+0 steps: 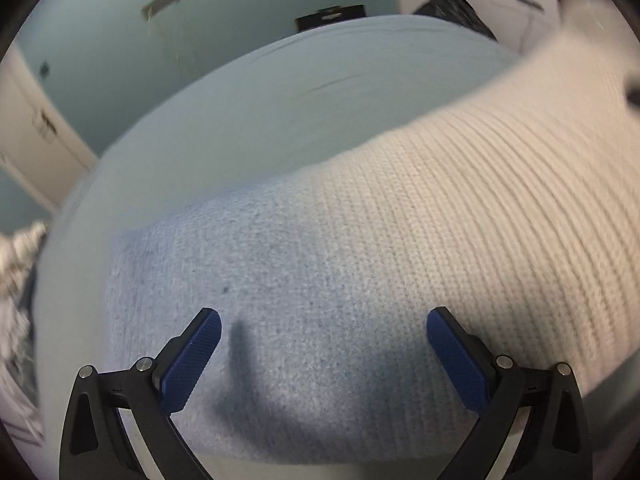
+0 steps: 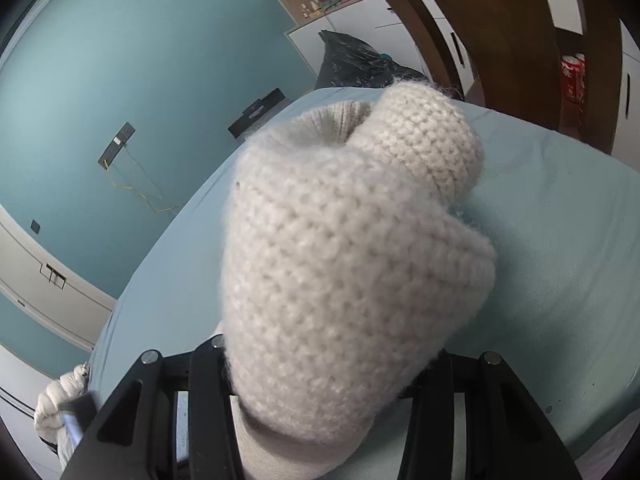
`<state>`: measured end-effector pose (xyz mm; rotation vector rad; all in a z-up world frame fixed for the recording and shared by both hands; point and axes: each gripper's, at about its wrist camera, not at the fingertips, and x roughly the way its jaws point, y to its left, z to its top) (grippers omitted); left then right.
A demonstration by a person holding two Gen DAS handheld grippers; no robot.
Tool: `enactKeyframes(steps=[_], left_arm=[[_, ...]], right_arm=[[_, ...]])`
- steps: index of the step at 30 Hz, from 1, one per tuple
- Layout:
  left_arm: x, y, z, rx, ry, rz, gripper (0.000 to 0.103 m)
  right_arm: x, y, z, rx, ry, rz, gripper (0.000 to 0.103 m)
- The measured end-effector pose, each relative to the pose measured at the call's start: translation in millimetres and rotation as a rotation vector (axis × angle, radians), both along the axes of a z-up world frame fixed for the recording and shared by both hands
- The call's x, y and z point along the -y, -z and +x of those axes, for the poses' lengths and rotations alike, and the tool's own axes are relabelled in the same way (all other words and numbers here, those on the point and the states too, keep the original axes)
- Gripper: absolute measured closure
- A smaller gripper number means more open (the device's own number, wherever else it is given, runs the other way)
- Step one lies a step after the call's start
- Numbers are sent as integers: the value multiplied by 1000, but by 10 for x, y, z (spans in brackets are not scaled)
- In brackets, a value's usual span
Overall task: Fold small clothes
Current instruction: 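Lift the cream sweater with the right gripper and carry it over the blue bundle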
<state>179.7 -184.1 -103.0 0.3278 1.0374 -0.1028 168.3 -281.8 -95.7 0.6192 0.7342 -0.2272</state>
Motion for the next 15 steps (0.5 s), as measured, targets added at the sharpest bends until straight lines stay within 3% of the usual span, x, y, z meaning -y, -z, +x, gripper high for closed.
enactKeyframes(steps=[5,7,12,15], left_arm=[[-150,93,117,-62,-16,-91,0],[-193,-41,202,-81,10,-79,0],[-357,-503,601,96,-79,-5,0],[-285,-470,976,35,-84,18,0]], right_arm=[[-123,-7,196,-5,-63,-75,62],[-84,-16,227,3,-65,-73,62],[13,-23,243,10,-23,-42,62],[-33,-29,252,9,-21,-56,62]])
